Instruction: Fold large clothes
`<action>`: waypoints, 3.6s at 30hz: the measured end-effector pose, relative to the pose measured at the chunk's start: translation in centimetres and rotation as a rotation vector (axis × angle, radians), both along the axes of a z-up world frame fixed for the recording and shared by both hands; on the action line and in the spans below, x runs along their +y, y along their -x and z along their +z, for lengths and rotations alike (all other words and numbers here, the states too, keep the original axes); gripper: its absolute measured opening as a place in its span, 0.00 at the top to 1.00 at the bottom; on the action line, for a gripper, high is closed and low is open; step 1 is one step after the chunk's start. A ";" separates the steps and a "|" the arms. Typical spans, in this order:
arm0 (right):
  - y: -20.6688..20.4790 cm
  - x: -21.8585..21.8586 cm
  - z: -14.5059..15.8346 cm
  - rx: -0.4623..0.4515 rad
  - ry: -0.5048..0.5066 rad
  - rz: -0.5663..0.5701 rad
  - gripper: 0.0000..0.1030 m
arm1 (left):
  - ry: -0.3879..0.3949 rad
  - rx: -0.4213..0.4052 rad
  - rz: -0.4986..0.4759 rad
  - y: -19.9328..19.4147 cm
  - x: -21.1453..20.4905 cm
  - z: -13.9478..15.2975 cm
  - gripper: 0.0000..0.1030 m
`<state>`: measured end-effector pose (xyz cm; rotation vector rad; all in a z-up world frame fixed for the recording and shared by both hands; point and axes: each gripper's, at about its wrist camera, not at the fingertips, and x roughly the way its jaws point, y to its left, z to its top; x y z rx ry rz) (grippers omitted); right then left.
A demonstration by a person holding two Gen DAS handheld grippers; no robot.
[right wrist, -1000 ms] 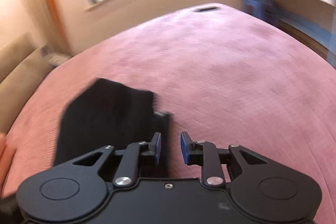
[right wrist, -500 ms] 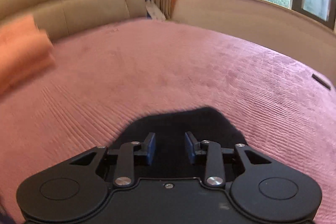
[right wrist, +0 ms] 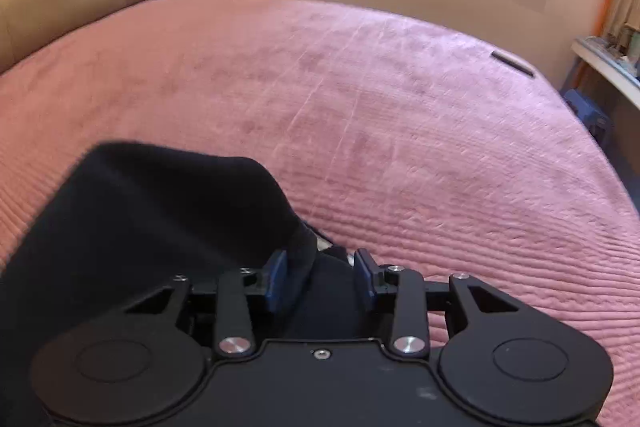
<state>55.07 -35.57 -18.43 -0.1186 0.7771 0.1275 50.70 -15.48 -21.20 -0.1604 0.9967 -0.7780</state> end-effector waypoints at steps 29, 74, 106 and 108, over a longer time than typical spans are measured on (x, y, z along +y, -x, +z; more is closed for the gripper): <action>8.2 -2.2 4.2 0.064 -0.267 0.096 0.76 | -0.165 -0.174 -0.102 -3.2 -0.8 3.2 0.49; 13.0 -6.2 3.7 0.307 -0.415 -0.140 0.22 | 0.036 0.065 0.048 1.3 8.5 5.6 0.48; 10.9 -10.4 -3.4 0.427 -0.658 -0.059 0.04 | 0.307 0.330 0.247 -6.0 8.5 -4.7 0.11; 10.4 -10.3 -3.9 0.444 -0.662 -0.061 0.02 | 0.307 0.328 0.244 -6.2 8.4 -4.8 0.11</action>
